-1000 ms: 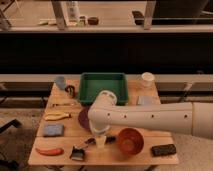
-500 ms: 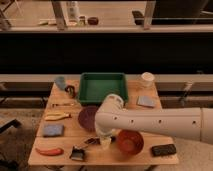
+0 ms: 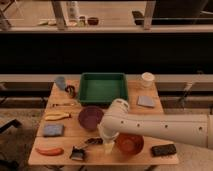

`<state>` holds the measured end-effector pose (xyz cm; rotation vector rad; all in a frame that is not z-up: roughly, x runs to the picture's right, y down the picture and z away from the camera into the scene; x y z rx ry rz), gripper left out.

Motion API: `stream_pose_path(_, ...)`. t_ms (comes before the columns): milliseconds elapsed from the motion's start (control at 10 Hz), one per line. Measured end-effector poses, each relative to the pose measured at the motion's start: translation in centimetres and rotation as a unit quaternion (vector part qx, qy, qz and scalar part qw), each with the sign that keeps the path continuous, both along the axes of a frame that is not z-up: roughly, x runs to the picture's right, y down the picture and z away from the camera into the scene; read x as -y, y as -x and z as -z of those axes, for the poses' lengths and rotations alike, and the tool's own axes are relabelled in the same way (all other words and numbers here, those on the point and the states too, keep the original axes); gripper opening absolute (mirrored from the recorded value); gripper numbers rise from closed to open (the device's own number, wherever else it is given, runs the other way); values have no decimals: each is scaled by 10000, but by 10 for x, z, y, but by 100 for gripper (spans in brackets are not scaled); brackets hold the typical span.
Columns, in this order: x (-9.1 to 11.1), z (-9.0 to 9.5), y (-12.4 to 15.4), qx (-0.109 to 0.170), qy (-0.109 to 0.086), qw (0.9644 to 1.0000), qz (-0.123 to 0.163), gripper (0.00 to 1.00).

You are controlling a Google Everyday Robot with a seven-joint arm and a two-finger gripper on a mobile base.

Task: Place brush in paper cup

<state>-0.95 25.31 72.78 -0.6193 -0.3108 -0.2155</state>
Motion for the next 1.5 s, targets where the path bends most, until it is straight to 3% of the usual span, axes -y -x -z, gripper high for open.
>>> stream_pose_path(800, -21, -9, -1, 103, 117, 9999, -67, 80)
stream_pose_path(1500, 0, -28, -21, 56, -53, 9991, -420, 80)
